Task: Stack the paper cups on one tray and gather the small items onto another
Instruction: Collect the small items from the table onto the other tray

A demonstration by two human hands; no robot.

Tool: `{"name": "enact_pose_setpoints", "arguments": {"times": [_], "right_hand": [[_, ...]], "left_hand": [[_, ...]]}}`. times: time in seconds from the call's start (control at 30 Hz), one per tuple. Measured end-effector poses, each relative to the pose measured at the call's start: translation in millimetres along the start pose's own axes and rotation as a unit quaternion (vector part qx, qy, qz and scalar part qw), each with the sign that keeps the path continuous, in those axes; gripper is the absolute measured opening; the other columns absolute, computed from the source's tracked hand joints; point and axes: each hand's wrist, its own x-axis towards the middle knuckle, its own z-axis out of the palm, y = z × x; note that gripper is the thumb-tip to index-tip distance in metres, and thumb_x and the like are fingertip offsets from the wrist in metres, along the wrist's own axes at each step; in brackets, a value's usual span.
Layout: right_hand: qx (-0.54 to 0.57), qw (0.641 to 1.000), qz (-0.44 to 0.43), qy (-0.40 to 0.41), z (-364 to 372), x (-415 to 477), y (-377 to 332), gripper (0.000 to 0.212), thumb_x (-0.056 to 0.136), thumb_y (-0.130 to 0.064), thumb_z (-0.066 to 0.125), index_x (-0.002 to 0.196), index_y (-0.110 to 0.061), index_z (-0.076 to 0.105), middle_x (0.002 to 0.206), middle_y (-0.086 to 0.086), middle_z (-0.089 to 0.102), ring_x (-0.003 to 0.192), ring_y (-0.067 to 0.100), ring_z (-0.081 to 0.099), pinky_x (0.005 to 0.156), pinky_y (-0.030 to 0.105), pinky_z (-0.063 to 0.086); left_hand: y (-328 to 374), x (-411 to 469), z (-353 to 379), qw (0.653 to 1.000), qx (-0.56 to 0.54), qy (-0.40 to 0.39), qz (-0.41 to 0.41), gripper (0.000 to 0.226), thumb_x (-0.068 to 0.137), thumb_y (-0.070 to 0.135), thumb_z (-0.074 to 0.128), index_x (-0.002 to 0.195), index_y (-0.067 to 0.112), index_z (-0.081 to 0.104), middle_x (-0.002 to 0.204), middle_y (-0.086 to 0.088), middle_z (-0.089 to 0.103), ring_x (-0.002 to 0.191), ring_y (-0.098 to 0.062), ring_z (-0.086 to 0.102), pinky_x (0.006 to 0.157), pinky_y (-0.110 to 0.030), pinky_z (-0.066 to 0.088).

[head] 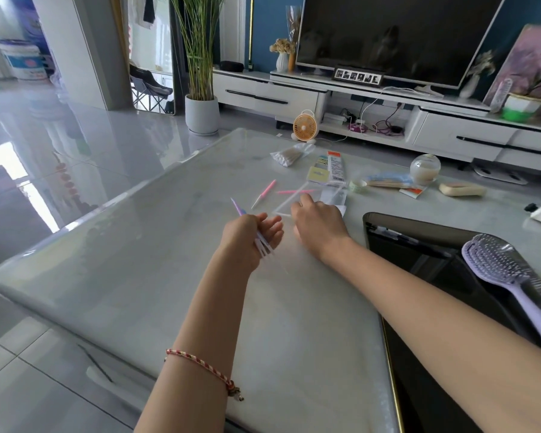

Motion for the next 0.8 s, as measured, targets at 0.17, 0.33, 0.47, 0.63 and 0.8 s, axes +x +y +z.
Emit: {"name": "enact_pose_setpoints", "arguments": {"times": [0.17,0.33,0.47,0.63,0.8], "right_hand": [[0.016,0.995,-0.026,0.096,-9.1,-35.8,24.9,0.039,0.033,-0.004,0.087,0.059,-0.008,0.059,0.059,0.008,0.057,0.035,0.021,0.055,0.030,0.019,0.035],[0.143,0.978,-0.018,0.153,-25.9,-92.6,61.2,0.009,0.074,0.004,0.067,0.080,-0.001,0.063,0.080,0.014,0.061,0.049,0.028,0.061,0.039,0.034,0.052],[0.204,0.959,-0.006,0.198,-33.4,-156.7,90.8,0.015,0.085,-0.011,0.053,0.089,-0.007,0.067,0.086,0.005,0.064,0.063,0.018,0.065,0.053,0.025,0.053],[0.238,0.965,-0.038,0.101,-20.3,-206.6,109.2,0.025,0.088,-0.023,0.043,0.093,-0.013,0.065,0.091,-0.004,0.063,0.070,0.014,0.066,0.060,0.030,0.055],[0.290,0.957,0.008,0.014,-12.4,-220.3,126.2,0.011,0.092,-0.021,0.053,0.100,-0.020,0.061,0.101,-0.012,0.057,0.087,0.015,0.063,0.077,0.028,0.048]], "left_hand": [[1.8,-7.3,0.6,0.998,0.050,0.019,0.027,0.030,0.095,0.002,0.028,0.074,0.009,0.047,0.033,0.002,0.054,0.022,-0.004,0.039,0.030,-0.006,0.029],[-9.1,-26.4,19.6,0.997,0.059,-0.036,0.017,0.026,0.094,0.002,0.031,0.075,0.010,0.045,0.033,0.003,0.049,0.023,-0.004,0.036,0.029,-0.006,0.025],[-26.6,-46.7,47.0,0.993,0.040,-0.114,-0.017,0.022,0.094,0.001,0.035,0.079,0.007,0.048,0.040,-0.002,0.054,0.029,-0.006,0.044,0.034,-0.009,0.036],[-52.7,-62.3,81.9,0.972,0.013,-0.210,-0.102,0.028,0.096,0.001,0.030,0.079,0.003,0.052,0.050,-0.006,0.060,0.037,-0.011,0.057,0.041,-0.015,0.049],[-83.8,-62.0,96.1,0.973,0.036,-0.192,-0.119,0.025,0.096,0.002,0.032,0.083,0.000,0.052,0.053,-0.011,0.064,0.043,-0.018,0.064,0.046,-0.023,0.055]]}}
